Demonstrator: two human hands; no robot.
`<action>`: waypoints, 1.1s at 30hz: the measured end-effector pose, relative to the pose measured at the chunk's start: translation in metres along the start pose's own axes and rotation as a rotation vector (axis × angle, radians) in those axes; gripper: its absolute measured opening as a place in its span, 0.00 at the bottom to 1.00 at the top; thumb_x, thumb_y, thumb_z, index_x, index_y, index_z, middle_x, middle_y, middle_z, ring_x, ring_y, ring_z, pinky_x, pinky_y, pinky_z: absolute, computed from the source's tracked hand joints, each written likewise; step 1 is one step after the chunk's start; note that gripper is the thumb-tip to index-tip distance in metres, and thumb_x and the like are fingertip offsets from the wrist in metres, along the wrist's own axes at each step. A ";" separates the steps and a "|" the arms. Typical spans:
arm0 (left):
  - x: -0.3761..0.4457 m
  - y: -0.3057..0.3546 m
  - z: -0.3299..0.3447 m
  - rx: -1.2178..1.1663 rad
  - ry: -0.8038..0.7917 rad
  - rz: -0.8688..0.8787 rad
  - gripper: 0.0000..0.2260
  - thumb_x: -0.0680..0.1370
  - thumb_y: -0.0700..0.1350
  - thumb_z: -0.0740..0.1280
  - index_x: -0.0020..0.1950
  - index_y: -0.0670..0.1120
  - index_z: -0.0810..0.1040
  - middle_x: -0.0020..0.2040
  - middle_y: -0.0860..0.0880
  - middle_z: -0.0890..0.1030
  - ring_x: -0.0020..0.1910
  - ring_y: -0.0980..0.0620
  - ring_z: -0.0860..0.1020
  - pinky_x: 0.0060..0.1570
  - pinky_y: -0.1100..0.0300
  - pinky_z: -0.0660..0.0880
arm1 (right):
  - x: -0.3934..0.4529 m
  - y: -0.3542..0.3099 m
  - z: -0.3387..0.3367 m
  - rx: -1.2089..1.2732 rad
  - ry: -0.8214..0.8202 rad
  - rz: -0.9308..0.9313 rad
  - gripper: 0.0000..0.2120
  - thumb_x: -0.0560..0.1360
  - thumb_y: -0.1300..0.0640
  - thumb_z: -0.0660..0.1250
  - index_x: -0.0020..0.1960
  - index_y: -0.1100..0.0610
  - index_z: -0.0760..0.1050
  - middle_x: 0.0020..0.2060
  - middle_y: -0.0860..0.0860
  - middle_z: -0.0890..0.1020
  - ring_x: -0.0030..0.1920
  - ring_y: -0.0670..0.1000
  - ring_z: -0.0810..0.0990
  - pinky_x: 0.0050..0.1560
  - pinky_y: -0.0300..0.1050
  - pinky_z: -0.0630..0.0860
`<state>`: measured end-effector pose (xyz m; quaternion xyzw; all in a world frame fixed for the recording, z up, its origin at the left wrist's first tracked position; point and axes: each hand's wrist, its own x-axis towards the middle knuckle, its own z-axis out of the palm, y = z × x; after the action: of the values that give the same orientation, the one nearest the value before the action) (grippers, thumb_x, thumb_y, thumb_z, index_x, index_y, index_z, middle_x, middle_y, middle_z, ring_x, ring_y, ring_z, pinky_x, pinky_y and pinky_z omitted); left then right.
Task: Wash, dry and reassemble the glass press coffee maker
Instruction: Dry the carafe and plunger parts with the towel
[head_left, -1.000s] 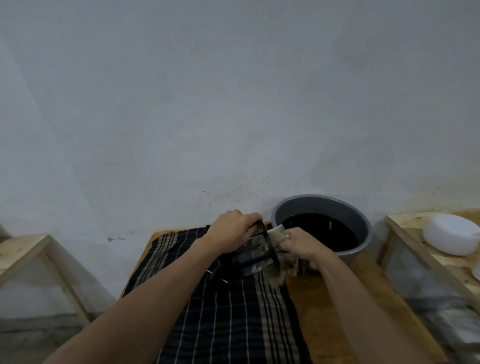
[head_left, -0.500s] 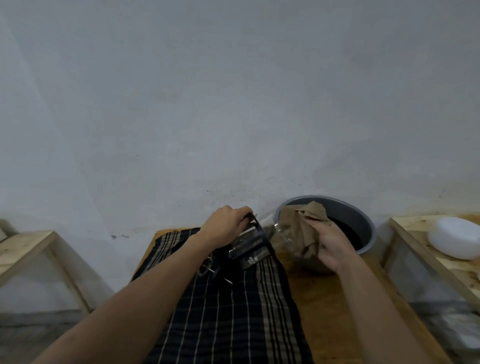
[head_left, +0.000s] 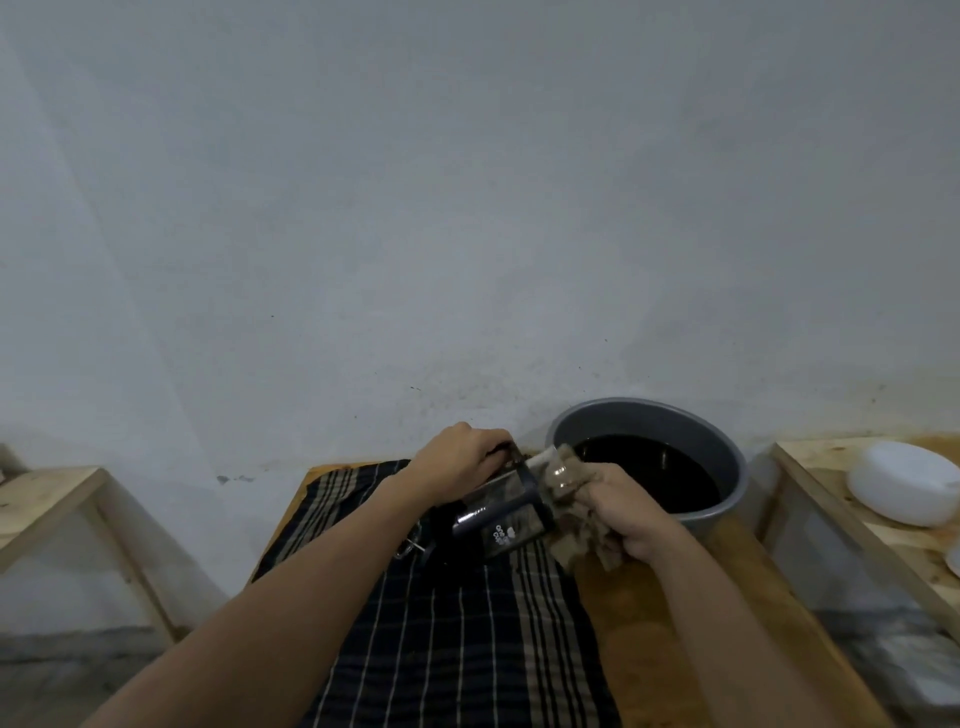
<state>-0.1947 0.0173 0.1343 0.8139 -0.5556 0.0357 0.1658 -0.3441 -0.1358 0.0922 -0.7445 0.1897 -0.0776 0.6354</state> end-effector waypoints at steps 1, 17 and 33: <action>0.000 -0.003 -0.002 -0.020 0.047 -0.035 0.10 0.81 0.44 0.60 0.55 0.43 0.80 0.40 0.44 0.84 0.35 0.45 0.79 0.39 0.50 0.76 | -0.001 0.004 -0.003 0.200 0.047 0.030 0.12 0.76 0.55 0.67 0.54 0.61 0.81 0.48 0.58 0.86 0.51 0.58 0.84 0.61 0.60 0.76; 0.005 -0.004 -0.006 -0.183 0.165 -0.060 0.24 0.79 0.42 0.64 0.26 0.54 0.60 0.21 0.55 0.65 0.21 0.59 0.63 0.27 0.64 0.58 | -0.016 -0.025 -0.002 0.613 -0.163 0.095 0.20 0.72 0.52 0.68 0.61 0.60 0.78 0.53 0.59 0.84 0.53 0.57 0.83 0.58 0.54 0.77; -0.006 -0.014 -0.002 -0.335 0.291 -0.095 0.25 0.79 0.49 0.66 0.23 0.51 0.61 0.18 0.54 0.65 0.20 0.57 0.64 0.26 0.59 0.64 | -0.018 -0.023 0.009 0.668 0.039 0.045 0.22 0.72 0.44 0.70 0.57 0.59 0.81 0.51 0.59 0.85 0.53 0.58 0.84 0.61 0.57 0.76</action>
<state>-0.1843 0.0279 0.1314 0.7865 -0.4851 0.0520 0.3786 -0.3533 -0.1177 0.1158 -0.4893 0.1824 -0.1353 0.8420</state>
